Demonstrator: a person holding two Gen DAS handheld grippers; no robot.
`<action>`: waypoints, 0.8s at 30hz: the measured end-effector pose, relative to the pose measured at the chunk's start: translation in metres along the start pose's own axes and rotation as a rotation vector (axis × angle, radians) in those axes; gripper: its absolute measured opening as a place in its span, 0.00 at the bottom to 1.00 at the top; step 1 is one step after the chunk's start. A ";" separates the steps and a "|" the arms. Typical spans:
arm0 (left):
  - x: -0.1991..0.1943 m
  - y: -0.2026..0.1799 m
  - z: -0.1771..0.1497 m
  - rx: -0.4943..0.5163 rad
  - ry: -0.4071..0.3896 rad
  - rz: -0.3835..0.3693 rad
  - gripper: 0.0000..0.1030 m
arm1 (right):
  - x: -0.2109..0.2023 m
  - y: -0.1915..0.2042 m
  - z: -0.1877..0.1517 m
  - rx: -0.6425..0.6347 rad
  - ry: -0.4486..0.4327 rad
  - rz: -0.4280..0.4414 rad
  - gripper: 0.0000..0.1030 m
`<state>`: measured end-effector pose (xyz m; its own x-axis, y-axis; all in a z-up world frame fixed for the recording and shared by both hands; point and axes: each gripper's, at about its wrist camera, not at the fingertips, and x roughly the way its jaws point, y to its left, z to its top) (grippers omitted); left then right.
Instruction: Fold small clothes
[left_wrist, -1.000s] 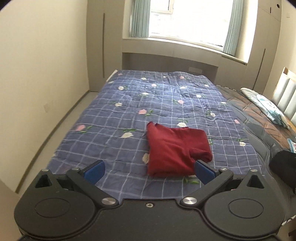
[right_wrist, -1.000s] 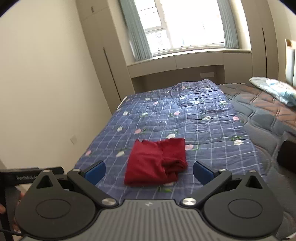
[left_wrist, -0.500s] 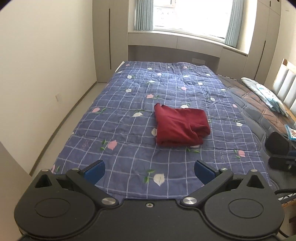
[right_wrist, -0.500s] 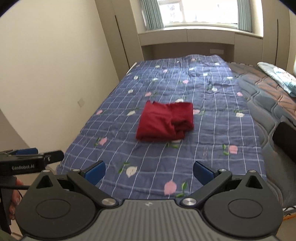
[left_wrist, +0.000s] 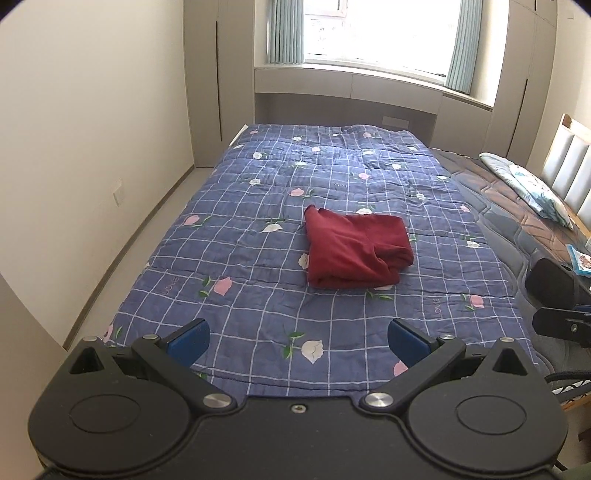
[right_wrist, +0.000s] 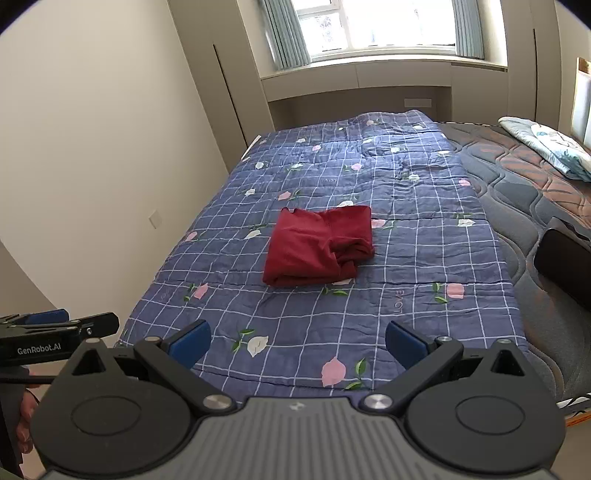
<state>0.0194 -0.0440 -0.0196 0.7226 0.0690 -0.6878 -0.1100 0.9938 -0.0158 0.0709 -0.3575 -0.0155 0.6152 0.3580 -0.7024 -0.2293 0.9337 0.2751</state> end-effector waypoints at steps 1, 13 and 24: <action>-0.001 -0.001 0.000 0.001 -0.001 0.000 0.99 | -0.001 -0.001 0.000 0.001 -0.002 0.001 1.00; -0.004 -0.008 -0.001 0.013 -0.011 -0.005 0.99 | -0.006 -0.006 0.000 0.011 -0.018 0.003 1.00; -0.003 -0.012 0.000 0.014 -0.006 -0.003 0.99 | -0.005 -0.009 0.000 0.013 -0.013 0.009 1.00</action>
<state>0.0186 -0.0559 -0.0177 0.7271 0.0668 -0.6833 -0.0987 0.9951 -0.0078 0.0702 -0.3681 -0.0142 0.6232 0.3657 -0.6913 -0.2245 0.9304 0.2898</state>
